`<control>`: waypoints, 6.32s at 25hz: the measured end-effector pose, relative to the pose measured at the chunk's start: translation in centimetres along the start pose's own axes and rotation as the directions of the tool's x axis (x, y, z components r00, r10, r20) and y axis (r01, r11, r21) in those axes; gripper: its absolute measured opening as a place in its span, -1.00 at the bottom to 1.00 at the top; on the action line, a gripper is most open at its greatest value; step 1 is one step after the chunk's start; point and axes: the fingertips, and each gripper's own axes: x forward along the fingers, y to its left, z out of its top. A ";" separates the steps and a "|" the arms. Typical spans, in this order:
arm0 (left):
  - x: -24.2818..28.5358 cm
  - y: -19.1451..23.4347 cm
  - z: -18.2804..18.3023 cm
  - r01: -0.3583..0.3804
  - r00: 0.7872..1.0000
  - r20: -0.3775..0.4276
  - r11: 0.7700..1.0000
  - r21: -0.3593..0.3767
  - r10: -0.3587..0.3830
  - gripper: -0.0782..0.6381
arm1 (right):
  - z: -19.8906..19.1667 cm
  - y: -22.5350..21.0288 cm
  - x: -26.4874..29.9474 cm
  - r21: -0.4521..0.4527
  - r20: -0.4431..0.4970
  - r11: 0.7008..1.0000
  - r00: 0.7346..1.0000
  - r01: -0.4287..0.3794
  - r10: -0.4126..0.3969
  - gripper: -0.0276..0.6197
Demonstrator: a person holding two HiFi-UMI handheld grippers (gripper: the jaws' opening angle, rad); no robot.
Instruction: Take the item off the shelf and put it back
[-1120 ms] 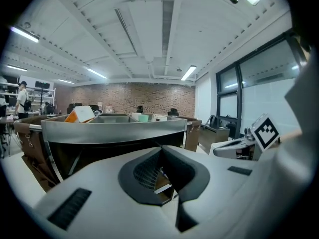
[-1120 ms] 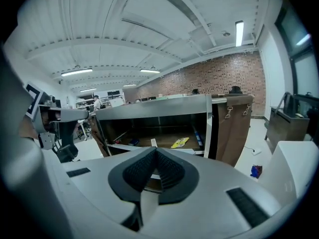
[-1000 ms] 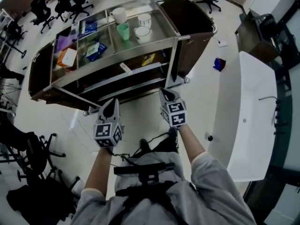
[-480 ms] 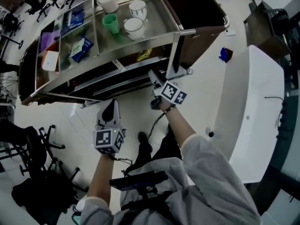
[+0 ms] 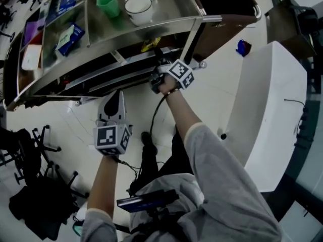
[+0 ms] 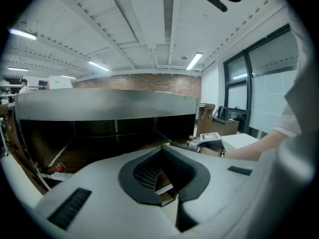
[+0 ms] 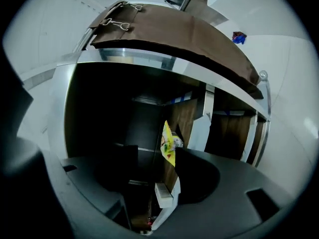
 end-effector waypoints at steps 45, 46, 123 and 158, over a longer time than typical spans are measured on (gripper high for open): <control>-1.7 0.3 0.8 -0.009 1.000 0.008 0.998 -0.059 0.009 -0.76 | -0.6 3.9 -5.8 -0.010 -0.016 0.999 0.999 0.048 -0.048 -0.88; -2.0 0.2 1.1 -0.004 1.000 0.012 0.998 -0.058 0.005 -0.76 | -0.8 4.5 -6.8 -0.014 -0.025 0.999 0.999 0.043 -0.043 -0.88; 5.8 3.1 -3.3 -0.013 0.998 -0.056 0.999 0.037 0.015 -0.76 | 0.3 1.2 -1.3 0.027 -0.081 1.000 0.997 0.011 -0.009 -0.88; 7.0 3.9 -5.1 -0.048 0.998 -0.038 0.999 -0.003 0.048 -0.76 | 0.3 -1.2 0.2 0.011 -0.005 0.995 0.995 0.102 -0.102 -0.27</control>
